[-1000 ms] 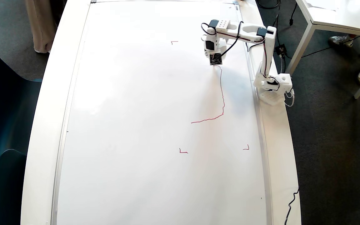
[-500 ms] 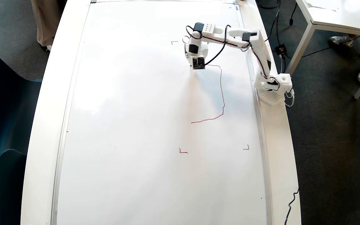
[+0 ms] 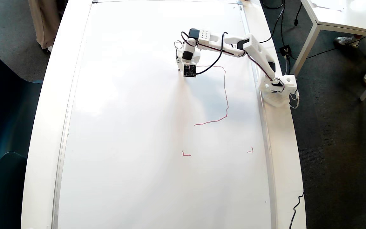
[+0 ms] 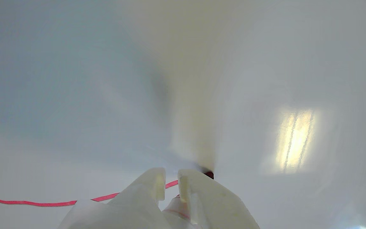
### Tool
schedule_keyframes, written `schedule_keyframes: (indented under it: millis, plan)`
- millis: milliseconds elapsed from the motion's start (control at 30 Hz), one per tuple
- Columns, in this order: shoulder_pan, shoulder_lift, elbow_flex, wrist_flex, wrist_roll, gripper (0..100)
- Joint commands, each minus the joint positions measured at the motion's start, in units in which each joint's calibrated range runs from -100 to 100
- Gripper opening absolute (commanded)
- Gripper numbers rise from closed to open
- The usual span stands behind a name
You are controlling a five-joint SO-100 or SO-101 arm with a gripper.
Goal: Draw on a whiteboard a robot head using a pen attached to the gripper
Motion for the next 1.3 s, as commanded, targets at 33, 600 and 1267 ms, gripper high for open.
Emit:
schedule_keyframes:
  millis: [33,600,1267]
  plan:
    - [-3.7,0.6,-0.2,1.3,-2.0,1]
    - [-23.2,0.8,-0.5,0.0,-12.7,1]
    - [-34.4,5.0,-5.0,-6.0,-18.7,1]
